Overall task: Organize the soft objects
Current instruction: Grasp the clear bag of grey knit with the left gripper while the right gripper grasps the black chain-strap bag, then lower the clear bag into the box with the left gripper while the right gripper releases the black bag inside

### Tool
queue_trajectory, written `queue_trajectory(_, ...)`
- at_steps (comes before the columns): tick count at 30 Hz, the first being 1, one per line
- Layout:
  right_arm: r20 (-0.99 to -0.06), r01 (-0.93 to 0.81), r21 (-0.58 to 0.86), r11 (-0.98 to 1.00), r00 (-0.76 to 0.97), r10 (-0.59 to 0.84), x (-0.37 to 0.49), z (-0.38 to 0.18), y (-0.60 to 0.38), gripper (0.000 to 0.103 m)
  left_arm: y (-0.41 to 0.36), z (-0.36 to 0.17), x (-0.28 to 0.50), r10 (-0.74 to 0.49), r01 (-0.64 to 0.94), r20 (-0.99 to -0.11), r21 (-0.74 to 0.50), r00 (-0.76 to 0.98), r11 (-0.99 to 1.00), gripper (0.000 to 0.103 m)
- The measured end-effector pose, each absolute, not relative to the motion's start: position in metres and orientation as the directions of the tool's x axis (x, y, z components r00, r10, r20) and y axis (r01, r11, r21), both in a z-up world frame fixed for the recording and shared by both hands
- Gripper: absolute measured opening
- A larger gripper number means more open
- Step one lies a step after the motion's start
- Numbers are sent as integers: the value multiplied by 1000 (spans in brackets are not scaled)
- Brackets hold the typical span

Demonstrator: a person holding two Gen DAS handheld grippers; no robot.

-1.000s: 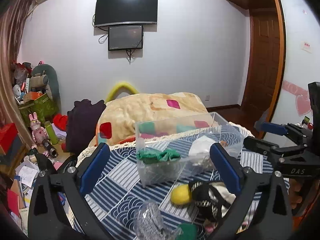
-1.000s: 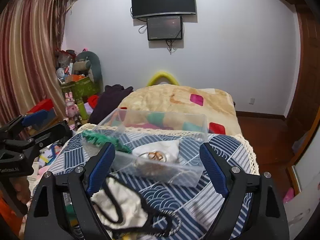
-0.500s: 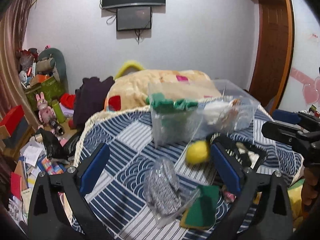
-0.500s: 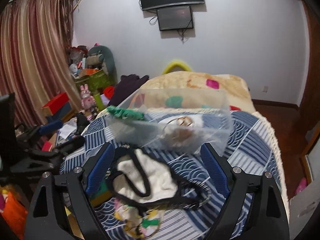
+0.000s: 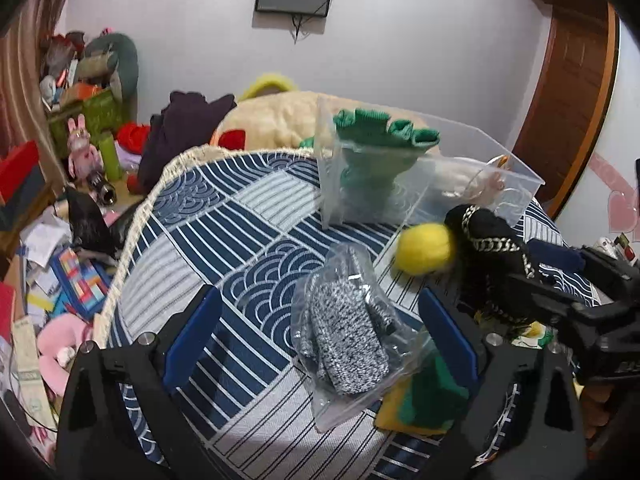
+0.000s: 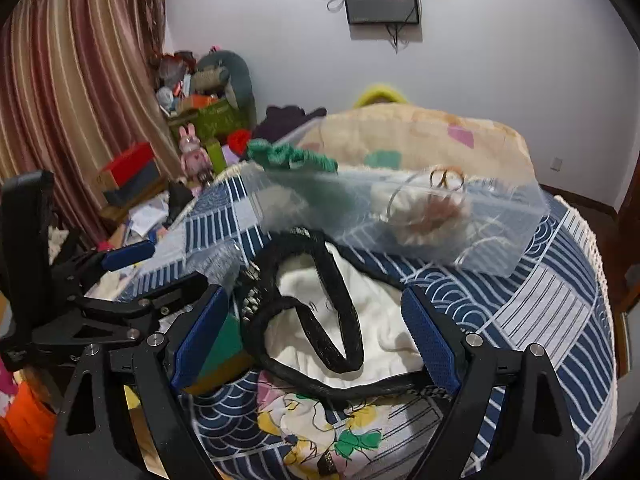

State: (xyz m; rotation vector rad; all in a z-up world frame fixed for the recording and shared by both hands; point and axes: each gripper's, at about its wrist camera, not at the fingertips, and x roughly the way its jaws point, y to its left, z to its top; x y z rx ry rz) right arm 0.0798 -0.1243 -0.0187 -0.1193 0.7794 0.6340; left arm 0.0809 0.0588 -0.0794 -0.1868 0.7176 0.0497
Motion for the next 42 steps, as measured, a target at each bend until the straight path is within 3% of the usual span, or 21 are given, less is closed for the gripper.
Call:
queue_trajectory(2,-708,-563,128,817,525,473,83,-25,-124,87,58,-83,83,-31,-104,-669,-160,742,982,84)
queue_trajectory(7,-720,-523,185,832,505,477,92,-31,-141,87,55,-90,85,-24,-101,-671,-147,741,984,82)
queue_trajectory(16,-727,-432,195,880,538,426,96,-31,-177,87,56,-104,91,-90,-81,-698,-208,711,975,68)
queue_trajectory(18,-739,-414,233,880,513,438,101,-36,-184,87,55,-103,90,-102,-69,-695,-213,712,975,58)
queue_trajectory(22,-739,-427,259,867,490,462,100,-37,-185,86,50,-102,89,-116,-49,-693,-215,711,975,50)
queue_trajectory(24,-737,-446,246,860,490,465,96,-36,-182,73,48,-103,90,-122,-40,-691,-213,712,976,45)
queue_trajectory(26,-737,-471,236,850,483,473,95,-36,-178,54,47,-102,90,-124,-35,-691,-211,712,977,42)
queue_trajectory(32,-722,-498,198,844,508,469,92,-31,-175,30,43,-97,87,-105,-32,-688,-184,718,982,35)
queue_trajectory(35,-712,-503,190,843,520,471,90,-28,-176,24,42,-94,86,-100,-30,-681,-176,725,984,33)
queue_trajectory(42,-677,-502,185,845,558,479,87,-15,-178,21,49,-76,78,-87,-46,-645,-187,759,981,31)
